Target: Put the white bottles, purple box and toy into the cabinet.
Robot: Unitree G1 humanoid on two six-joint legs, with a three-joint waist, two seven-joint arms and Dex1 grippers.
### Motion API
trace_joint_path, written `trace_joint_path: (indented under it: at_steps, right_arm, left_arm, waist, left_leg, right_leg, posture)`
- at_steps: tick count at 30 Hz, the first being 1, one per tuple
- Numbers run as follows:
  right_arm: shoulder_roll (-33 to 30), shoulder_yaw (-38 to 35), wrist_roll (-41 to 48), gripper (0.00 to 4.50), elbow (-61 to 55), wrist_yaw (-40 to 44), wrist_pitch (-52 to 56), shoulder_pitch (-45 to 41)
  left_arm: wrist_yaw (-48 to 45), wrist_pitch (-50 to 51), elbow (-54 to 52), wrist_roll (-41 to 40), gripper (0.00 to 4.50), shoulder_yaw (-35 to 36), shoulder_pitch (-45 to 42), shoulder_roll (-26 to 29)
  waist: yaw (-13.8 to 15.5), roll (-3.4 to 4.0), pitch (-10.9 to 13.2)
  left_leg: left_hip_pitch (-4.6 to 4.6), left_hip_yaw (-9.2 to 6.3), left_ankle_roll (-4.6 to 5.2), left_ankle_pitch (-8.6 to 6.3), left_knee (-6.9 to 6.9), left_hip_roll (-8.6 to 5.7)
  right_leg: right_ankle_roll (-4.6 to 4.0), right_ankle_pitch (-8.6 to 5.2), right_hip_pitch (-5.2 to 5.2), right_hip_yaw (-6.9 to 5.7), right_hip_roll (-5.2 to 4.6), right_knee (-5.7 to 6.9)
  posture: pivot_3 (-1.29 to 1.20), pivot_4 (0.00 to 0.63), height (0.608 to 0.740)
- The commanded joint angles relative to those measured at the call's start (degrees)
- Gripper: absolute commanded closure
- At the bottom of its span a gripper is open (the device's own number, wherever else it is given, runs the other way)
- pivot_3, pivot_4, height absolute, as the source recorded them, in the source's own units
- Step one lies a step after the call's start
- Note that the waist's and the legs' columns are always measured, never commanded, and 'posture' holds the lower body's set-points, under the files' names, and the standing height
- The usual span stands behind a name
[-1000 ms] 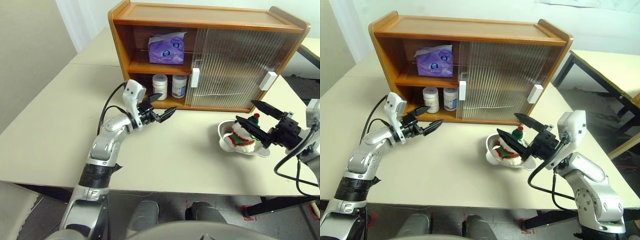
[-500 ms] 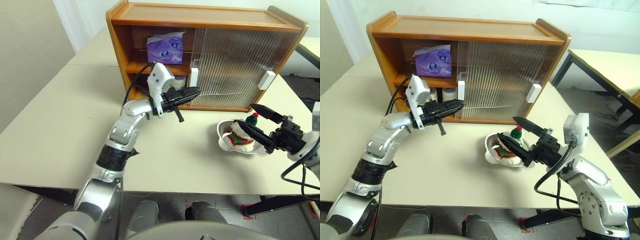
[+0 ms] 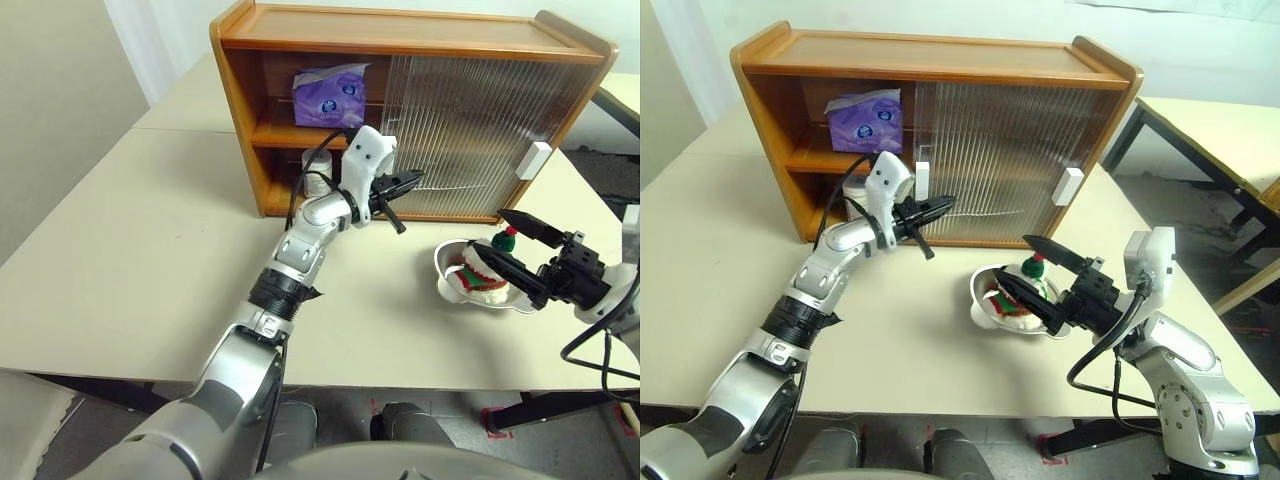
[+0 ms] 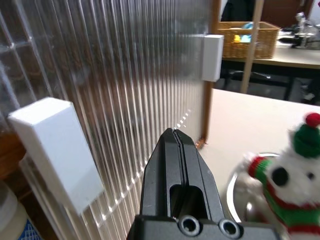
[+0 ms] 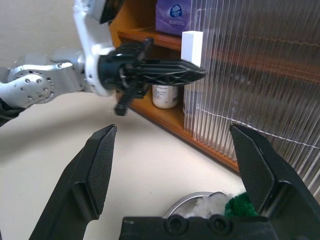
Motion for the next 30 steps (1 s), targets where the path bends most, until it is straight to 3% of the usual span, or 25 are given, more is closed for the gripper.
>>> trace_joint_path:
  at_steps: [1,13,30]
  right_arm:
    - [-0.4,0.8,-1.1,0.0,-0.8,0.3,-0.3,0.2]
    - [0.0,1.5,-1.6,0.0,-1.3,0.2,-0.3,0.0]
    - [-0.4,2.1,-1.9,0.0,-1.0,0.3,-0.3,-0.5]
  left_arm:
    - [1.2,-2.4,1.9,2.8,4.47,-1.2,-1.9,-0.4]
    - [6.9,-2.2,4.4,9.0,4.47,-1.0,-3.4,1.6]
    - [11.4,0.9,2.7,9.9,4.47,0.7,-4.2,3.2]
  waist:
    - [0.0,0.0,0.0]
    - [-0.3,0.01,0.0]
    - [-0.3,0.01,0.0]
  left_leg:
    - [0.0,0.0,0.0,0.0,0.0,0.0]
    - [0.02,0.01,0.03,-0.02,-0.01,-0.02]
    - [0.03,0.01,0.04,-0.02,0.0,-0.04]
  right_leg:
    - [0.01,0.0,0.01,0.0,0.0,-0.01]
    - [0.03,0.0,0.04,0.0,0.0,-0.05]
    - [0.04,0.0,0.05,0.0,0.0,-0.06]
  posture:
    - [0.08,0.002,0.74]
    - [0.08,0.009,0.74]
    - [0.09,0.01,0.74]
